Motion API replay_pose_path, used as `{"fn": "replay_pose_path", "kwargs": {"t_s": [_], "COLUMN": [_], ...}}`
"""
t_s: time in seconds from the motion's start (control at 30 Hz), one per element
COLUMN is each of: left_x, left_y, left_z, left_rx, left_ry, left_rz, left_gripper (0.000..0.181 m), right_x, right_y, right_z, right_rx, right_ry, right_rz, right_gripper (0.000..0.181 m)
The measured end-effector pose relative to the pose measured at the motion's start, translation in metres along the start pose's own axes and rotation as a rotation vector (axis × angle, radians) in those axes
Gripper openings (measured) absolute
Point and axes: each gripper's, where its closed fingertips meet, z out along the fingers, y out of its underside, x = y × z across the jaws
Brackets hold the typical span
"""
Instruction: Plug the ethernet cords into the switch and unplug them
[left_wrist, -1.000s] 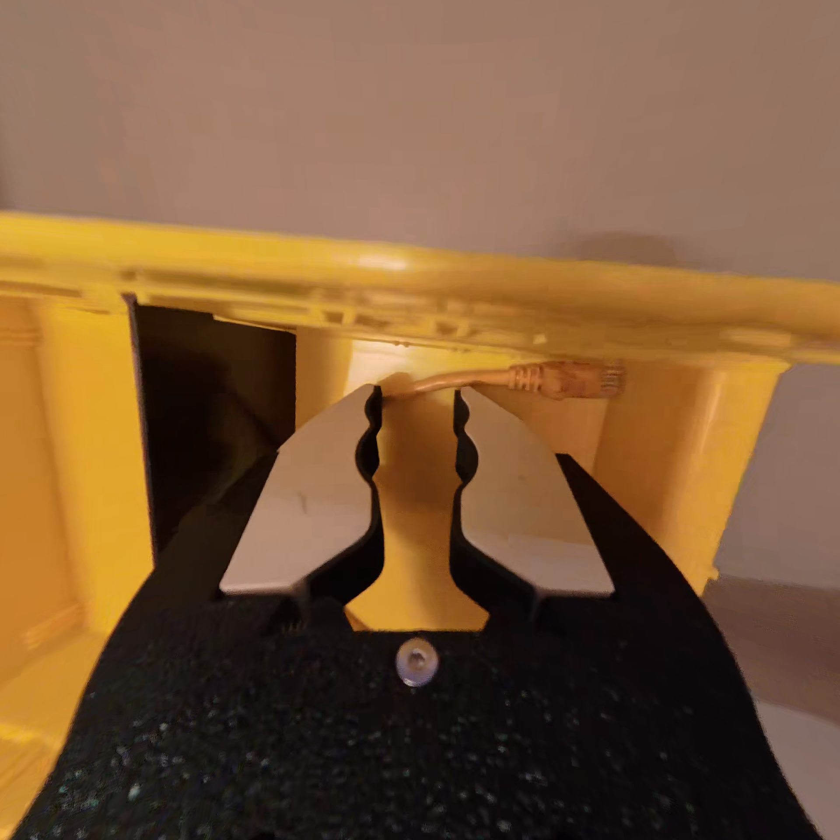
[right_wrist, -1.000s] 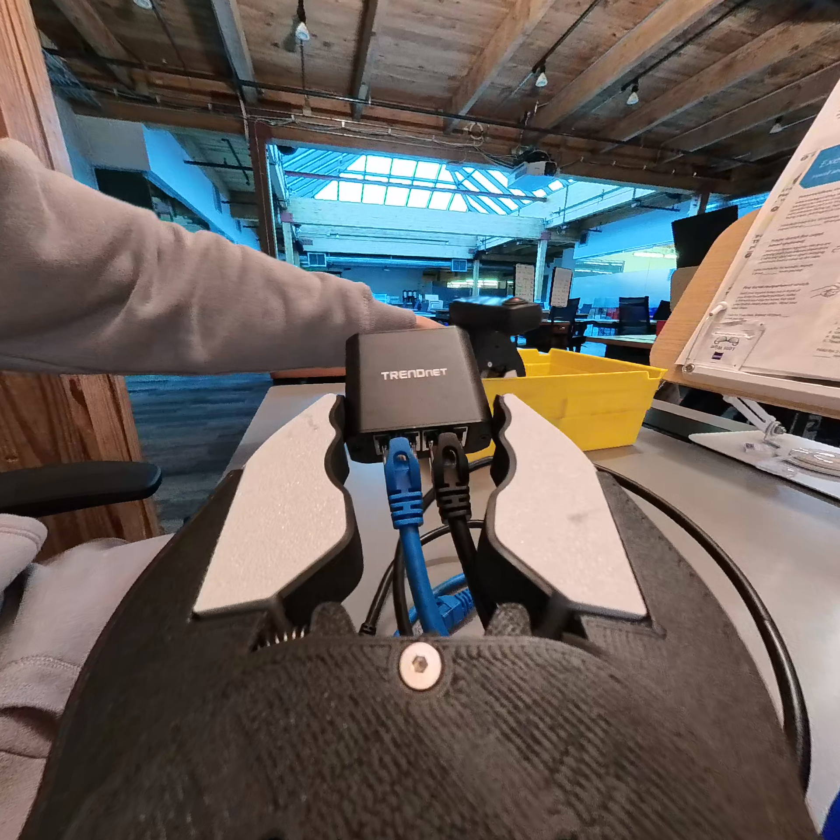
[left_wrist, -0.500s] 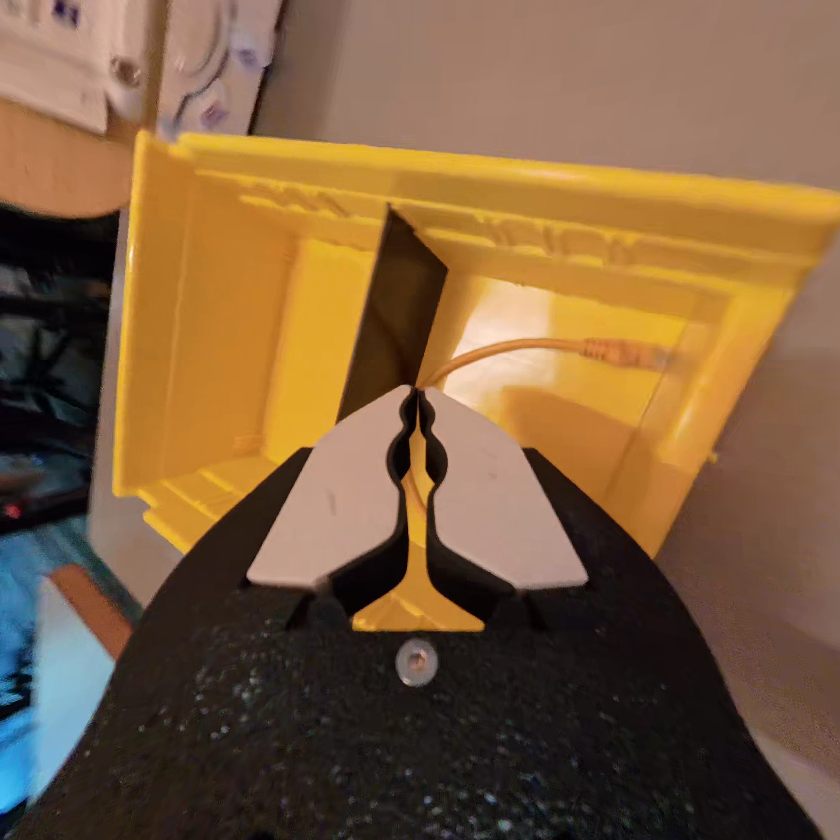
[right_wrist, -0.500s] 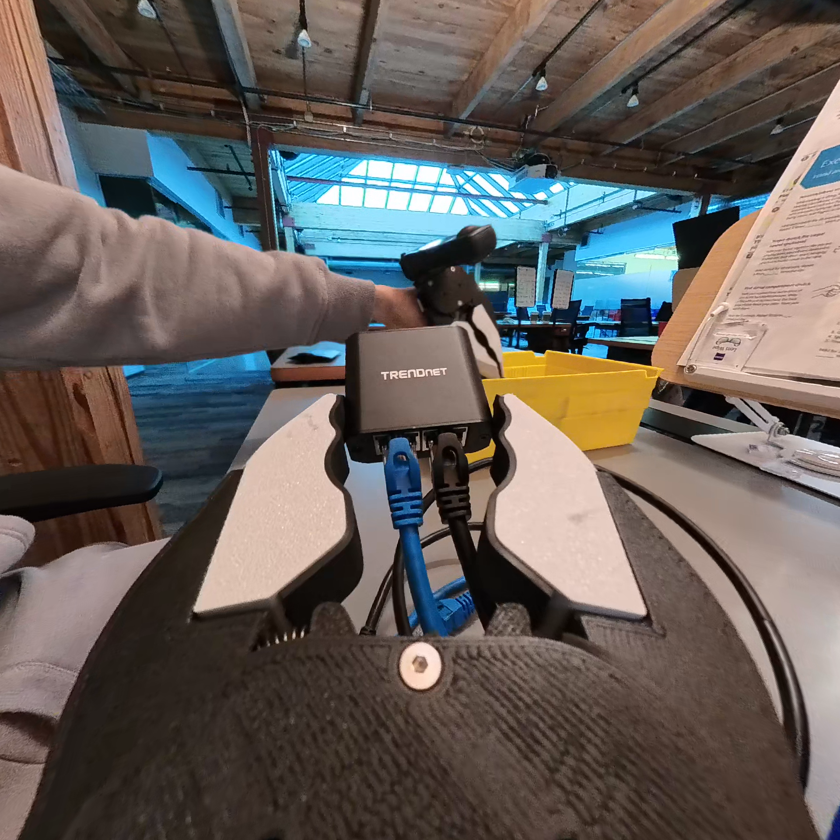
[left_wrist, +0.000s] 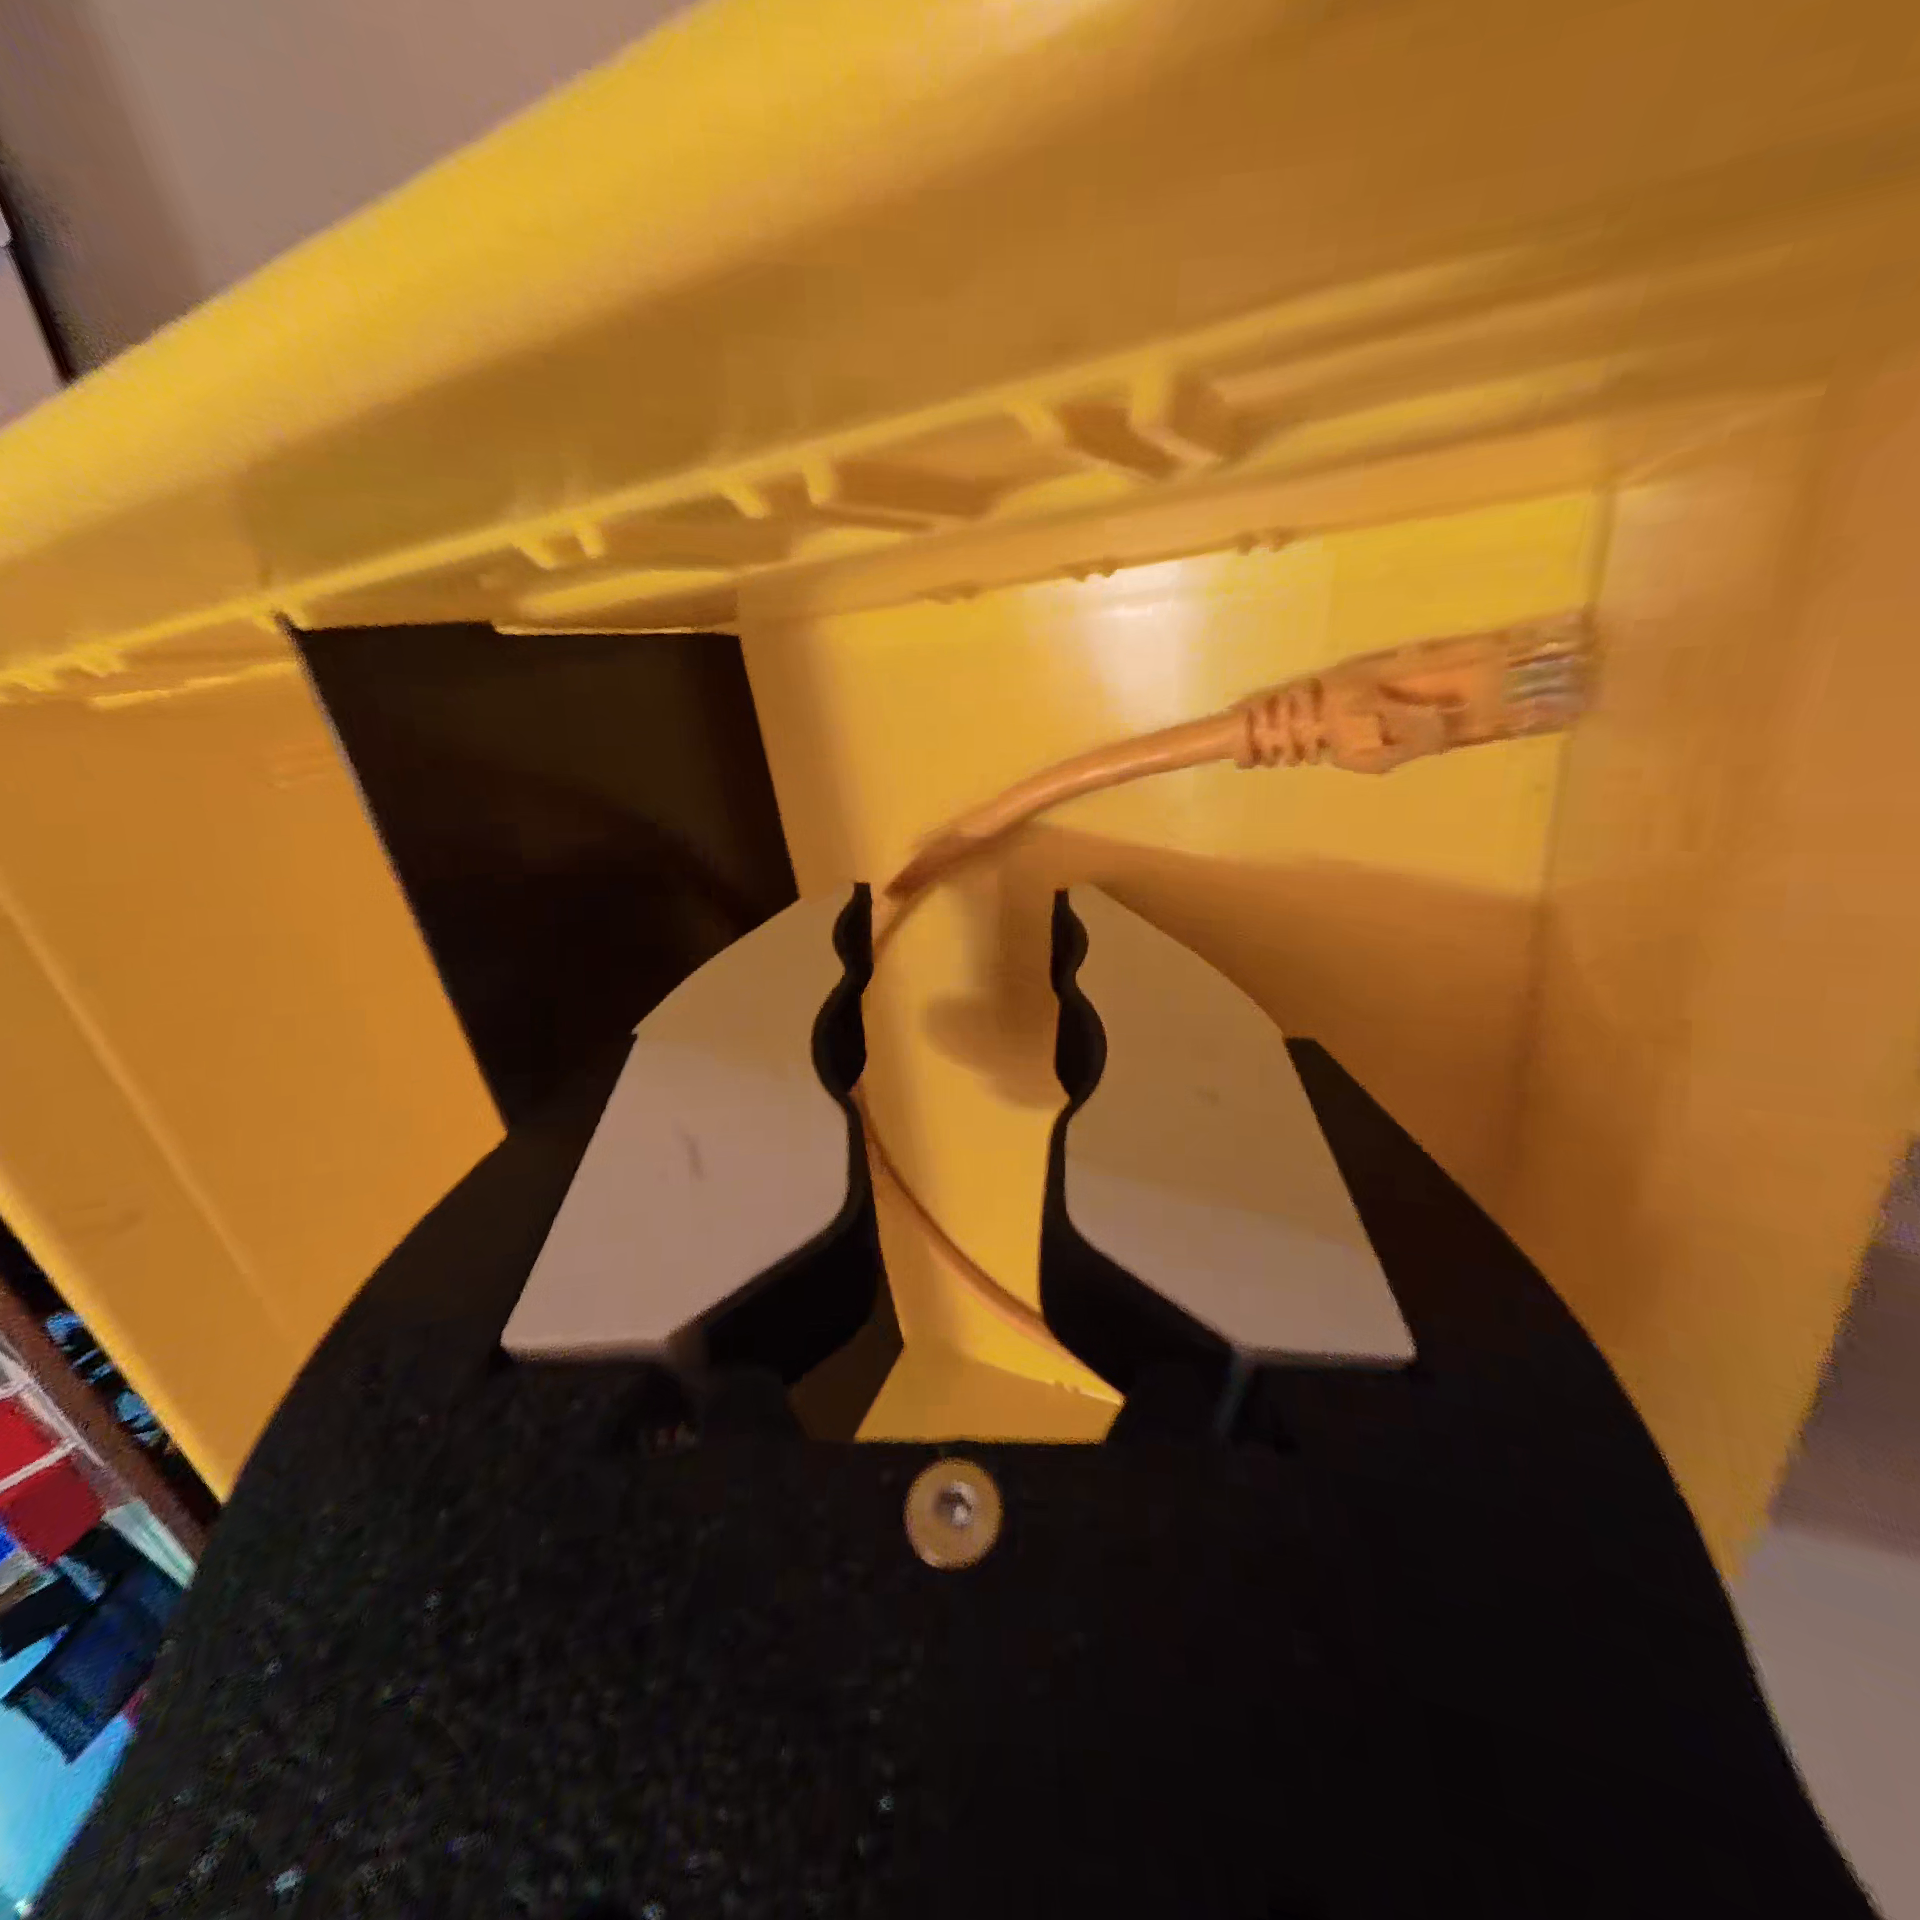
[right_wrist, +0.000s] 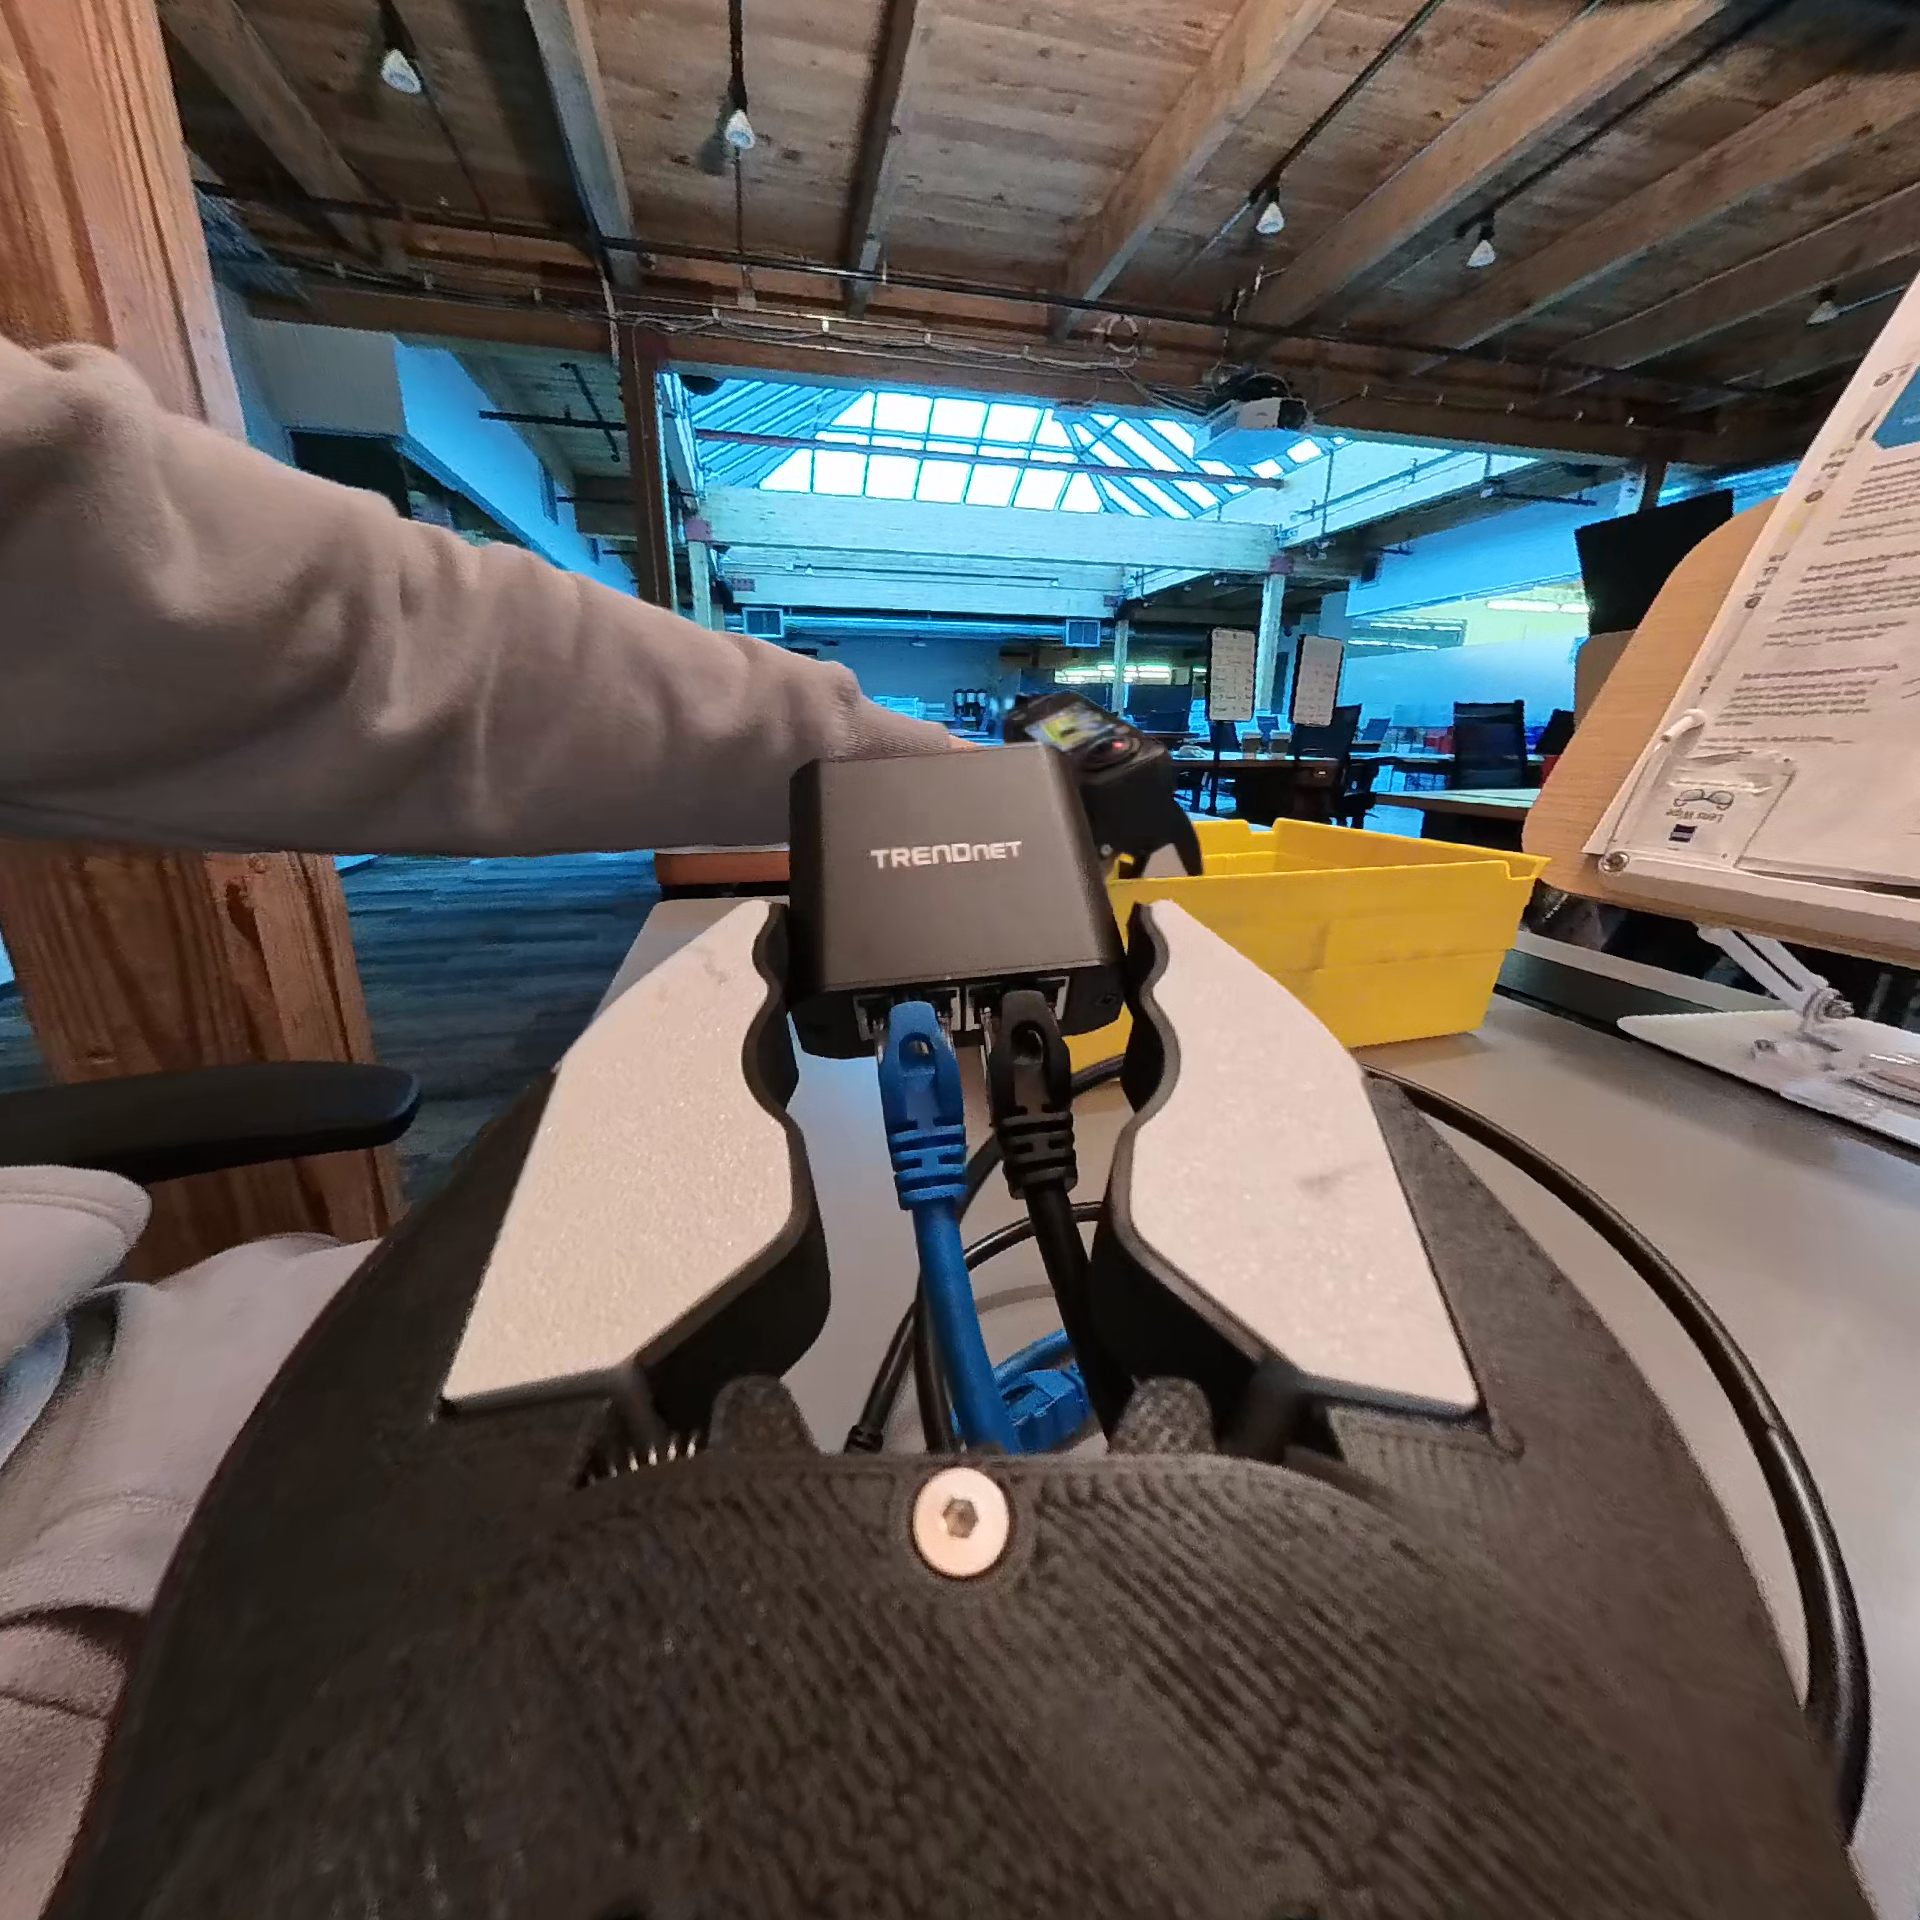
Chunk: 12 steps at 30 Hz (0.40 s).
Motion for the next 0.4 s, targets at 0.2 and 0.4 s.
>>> {"fn": "replay_pose_path", "kwargs": {"t_s": [0.2, 0.4], "left_x": [-0.0065, -0.0036], "left_y": [-0.0062, -0.0039], "left_z": [0.0121, 0.0105], "left_rx": [0.027, 0.024], "left_ry": [0.083, 0.096], "left_rz": [-0.012, -0.103], "left_gripper": [0.011, 0.009], "right_x": [-0.0044, -0.0049], "right_y": [0.0032, 0.0051], "right_z": [0.0026, 0.0042], "right_rx": [-0.025, -0.04], "right_ry": [-0.017, -0.019], "right_rz": [-0.022, -0.026], "right_gripper": [0.062, 0.062]}}
